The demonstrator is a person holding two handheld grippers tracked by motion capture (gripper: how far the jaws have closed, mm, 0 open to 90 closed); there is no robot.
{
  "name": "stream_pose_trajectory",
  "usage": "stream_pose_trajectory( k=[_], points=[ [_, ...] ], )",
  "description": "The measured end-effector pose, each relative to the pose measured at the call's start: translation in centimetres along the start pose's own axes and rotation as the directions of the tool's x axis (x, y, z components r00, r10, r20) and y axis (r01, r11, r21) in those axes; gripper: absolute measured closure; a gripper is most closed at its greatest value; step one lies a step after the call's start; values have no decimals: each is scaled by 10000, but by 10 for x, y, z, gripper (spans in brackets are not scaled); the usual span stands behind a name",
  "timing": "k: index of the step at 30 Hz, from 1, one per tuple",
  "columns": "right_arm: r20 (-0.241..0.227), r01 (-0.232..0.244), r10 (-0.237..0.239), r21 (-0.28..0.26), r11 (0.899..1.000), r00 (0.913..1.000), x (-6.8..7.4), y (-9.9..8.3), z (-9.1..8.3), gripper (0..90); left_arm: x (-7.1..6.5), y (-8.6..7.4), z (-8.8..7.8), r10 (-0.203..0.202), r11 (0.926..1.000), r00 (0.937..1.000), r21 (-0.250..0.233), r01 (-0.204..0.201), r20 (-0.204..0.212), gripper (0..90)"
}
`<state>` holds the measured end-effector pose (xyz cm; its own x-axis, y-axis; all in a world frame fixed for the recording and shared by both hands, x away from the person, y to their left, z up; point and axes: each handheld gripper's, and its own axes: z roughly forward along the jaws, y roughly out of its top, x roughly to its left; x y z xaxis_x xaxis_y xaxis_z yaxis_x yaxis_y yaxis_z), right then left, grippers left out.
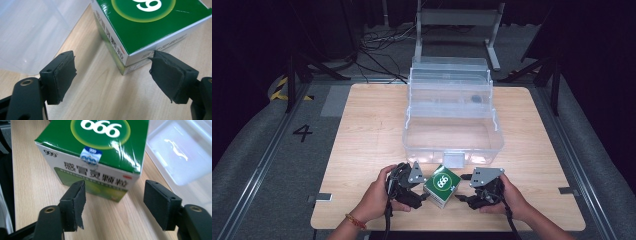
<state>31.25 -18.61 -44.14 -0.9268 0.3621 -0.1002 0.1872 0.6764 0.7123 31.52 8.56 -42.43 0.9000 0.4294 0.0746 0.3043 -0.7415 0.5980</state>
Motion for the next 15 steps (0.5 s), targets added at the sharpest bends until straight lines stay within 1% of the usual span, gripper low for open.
stream_pose_trajectory(
  k=[1, 2, 3, 4, 5, 6, 8, 9, 10, 11, 13, 15],
  points=[
    [37, -37, 37, -57, 10000, 10000, 0, 0, 1, 416, 2, 0, -1, -74, 9999, 9996, -86, 77, 272, 206],
    [-7, -53, 53, -142, 9999, 10000, 0, 1, 2, 424, 1, 0, -3, -112, 9998, 9992, -172, 118, 379, 207],
    [-42, -42, 42, -162, 9999, 10000, 2, 2, 2, 427, 1, 0, -3, -112, 9998, 9992, -172, 118, 379, 204],
    [63, 9, -8, -147, 9999, 10000, 4, 2, 2, 450, -4, 2, -7, 19, 9996, 9986, -281, -4, 529, 197],
    [63, 9, -8, -147, 9999, 10000, 4, 2, 2, 450, -4, 2, -7, 19, 9996, 9986, -281, -4, 529, 195],
    [93, -37, 38, -150, 9999, 9999, 5, 2, 2, 464, -8, 3, -11, 169, 9991, 9982, -387, -147, 581, 195],
    [49, -187, 188, -265, 9995, 9998, 7, 2, 1, 480, -16, 8, -17, 297, 9983, 9979, -524, -266, 576, 195],
    [41, -238, 239, -308, 9992, 9997, 9, 2, 1, 479, -19, 10, -19, 326, 9977, 9978, -607, -291, 572, 196],
    [103, -184, 187, -300, 9994, 9998, 12, 4, 1, 477, -25, 15, -24, 275, 9971, 9983, -719, -238, 509, 196],
    [103, -184, 187, -300, 9994, 9998, 12, 4, 1, 477, -25, 15, -24, 275, 9971, 9983, -719, -238, 509, 195],
    [85, -128, 132, -401, 9991, 9999, 16, 5, 0, 474, -28, 20, -25, 222, 9978, 9987, -629, -193, 465, 195],
    [29, -46, 47, -391, 9992, 10000, 20, 6, 1, 472, -29, 25, -23, 202, 9994, 9987, -290, -188, 458, 189]
  ],
)
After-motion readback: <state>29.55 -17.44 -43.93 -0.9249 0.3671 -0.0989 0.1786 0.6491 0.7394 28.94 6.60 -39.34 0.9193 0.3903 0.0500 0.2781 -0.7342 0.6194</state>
